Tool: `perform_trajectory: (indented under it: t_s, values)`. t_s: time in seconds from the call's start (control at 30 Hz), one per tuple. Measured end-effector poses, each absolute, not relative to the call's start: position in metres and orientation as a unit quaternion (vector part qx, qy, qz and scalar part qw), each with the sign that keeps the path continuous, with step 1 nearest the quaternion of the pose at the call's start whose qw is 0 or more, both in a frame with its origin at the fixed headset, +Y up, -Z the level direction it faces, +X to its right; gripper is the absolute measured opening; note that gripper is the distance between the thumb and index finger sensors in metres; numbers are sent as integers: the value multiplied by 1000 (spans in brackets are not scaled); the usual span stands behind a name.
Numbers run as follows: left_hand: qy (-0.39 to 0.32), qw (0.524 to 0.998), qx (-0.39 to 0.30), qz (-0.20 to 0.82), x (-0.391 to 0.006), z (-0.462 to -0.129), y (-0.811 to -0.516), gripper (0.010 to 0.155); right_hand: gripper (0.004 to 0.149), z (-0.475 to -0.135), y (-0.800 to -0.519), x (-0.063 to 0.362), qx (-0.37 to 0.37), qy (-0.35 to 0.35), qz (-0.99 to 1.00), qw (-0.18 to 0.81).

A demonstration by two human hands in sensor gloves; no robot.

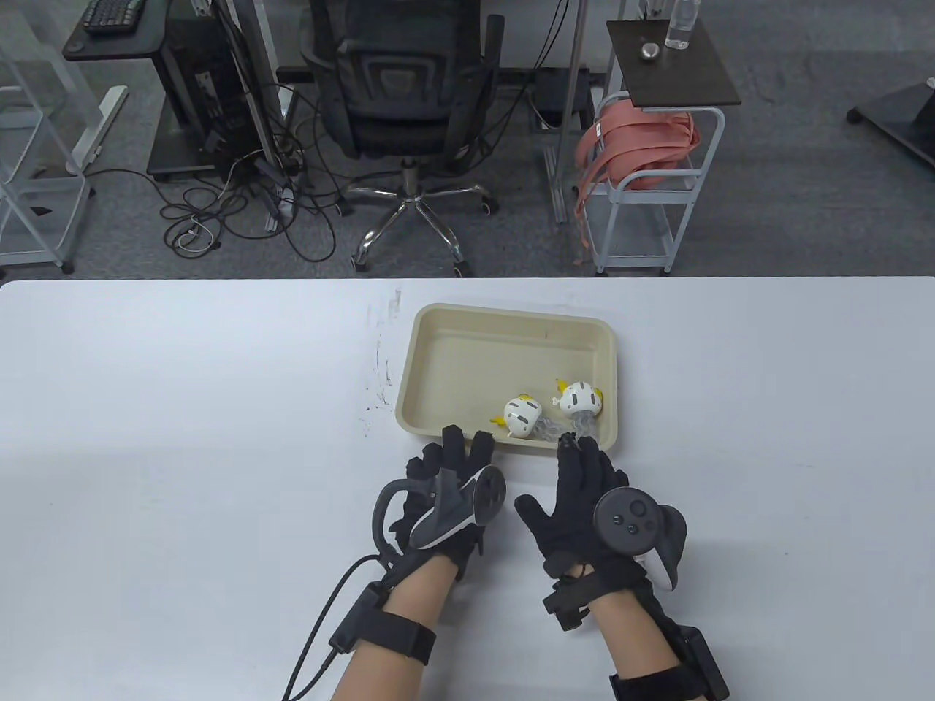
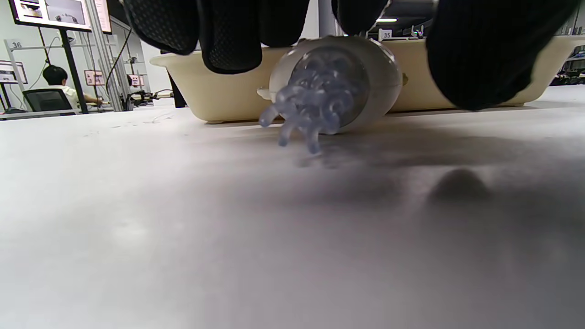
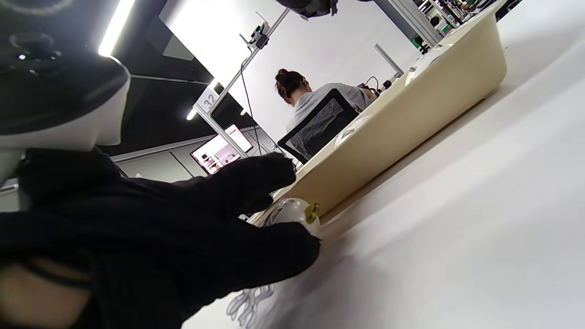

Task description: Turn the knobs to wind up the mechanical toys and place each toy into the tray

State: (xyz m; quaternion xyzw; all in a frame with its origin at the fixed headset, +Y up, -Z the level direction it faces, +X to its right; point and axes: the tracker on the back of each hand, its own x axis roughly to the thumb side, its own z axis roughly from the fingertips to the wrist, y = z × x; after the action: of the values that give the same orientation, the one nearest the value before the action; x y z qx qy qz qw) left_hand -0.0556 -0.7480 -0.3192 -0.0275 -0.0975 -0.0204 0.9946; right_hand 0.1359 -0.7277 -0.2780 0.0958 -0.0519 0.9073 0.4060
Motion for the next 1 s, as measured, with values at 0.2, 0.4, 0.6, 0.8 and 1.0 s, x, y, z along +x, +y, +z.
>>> perform_trajectory:
  t_s: [0.2, 0.4, 0.6, 0.8, 1.0]
  values:
    - [-91, 995, -44, -16, -58, -325, -749, 84, 114, -277, -729, 136, 97, -51, 894, 435]
    - [-93, 995, -38, -16, -59, -325, -749, 84, 114, -278, -730, 136, 101, -56, 884, 453]
    - [-100, 994, -26, -25, -56, -322, -752, 84, 115, -277, -731, 137, 95, -44, 887, 449]
    - [-118, 992, -20, -51, -48, -313, -751, 80, 115, -277, -733, 137, 90, -35, 888, 450]
    - [-115, 992, -56, -20, -50, -312, -753, 82, 115, -277, -733, 137, 89, -32, 889, 448]
